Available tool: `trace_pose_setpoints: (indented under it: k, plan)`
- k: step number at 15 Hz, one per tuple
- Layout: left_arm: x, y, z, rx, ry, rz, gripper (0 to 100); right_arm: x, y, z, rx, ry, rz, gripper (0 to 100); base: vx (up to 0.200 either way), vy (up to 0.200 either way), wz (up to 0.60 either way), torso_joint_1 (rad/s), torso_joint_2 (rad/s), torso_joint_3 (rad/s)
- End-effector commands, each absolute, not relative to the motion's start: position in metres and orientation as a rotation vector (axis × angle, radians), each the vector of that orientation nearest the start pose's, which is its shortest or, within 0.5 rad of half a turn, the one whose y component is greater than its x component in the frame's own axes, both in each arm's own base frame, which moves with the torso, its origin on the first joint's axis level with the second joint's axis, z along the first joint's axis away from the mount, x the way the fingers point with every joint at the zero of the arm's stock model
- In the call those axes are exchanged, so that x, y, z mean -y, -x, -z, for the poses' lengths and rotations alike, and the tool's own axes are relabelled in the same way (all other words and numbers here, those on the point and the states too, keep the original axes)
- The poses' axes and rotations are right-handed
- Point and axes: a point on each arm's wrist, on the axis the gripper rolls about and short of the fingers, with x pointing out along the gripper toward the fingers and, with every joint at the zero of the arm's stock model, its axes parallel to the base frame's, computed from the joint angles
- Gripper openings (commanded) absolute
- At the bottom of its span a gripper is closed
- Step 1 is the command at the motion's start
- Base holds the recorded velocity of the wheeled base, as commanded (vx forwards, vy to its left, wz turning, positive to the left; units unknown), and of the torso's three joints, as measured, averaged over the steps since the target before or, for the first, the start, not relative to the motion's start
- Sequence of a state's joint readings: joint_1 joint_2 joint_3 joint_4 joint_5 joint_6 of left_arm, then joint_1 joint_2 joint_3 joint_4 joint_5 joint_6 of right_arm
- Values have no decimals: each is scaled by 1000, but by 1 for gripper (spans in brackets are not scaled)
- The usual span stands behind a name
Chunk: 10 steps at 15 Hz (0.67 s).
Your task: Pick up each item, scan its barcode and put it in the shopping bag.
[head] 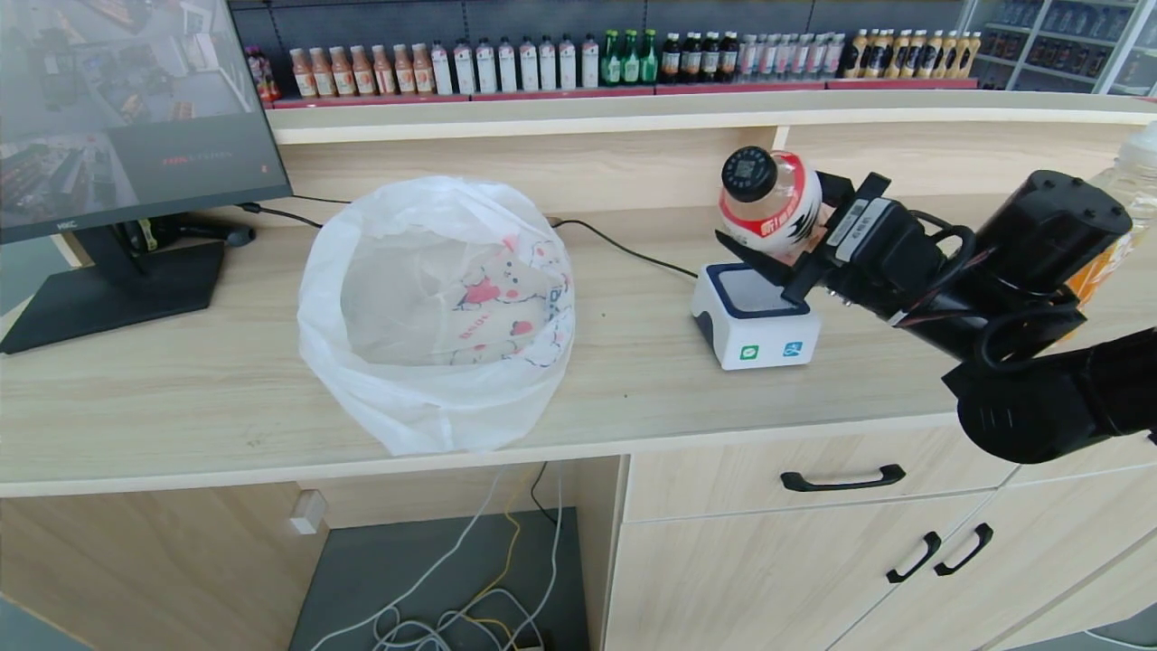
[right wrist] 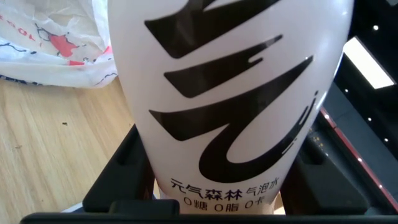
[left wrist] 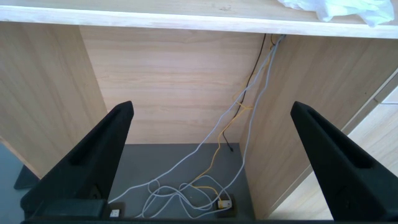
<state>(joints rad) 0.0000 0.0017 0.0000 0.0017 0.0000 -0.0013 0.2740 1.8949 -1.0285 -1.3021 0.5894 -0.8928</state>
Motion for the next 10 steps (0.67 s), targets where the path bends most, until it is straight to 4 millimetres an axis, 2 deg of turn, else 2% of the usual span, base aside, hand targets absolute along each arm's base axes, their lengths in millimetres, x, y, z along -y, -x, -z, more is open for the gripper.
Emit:
trace_pose_setpoints:
  k: [1, 3, 7, 10]
  plan:
    - [0, 23, -75, -3, 2, 0, 100, -105, -329, -256, 822, 881, -574, 0, 0, 0, 0, 0, 0, 0]
    - [0, 23, -75, -3, 2, 0, 100, -100, -316, -271, 835, 876, -563, 0, 0, 0, 0, 0, 0, 0]
    - [0, 23, -75, -3, 2, 0, 100, -90, -294, -287, 799, 776, -495, 0, 0, 0, 0, 0, 0, 0]
    - [0, 23, -75, -3, 2, 0, 100, -86, -285, -297, 785, 696, -458, 0, 0, 0, 0, 0, 0, 0]
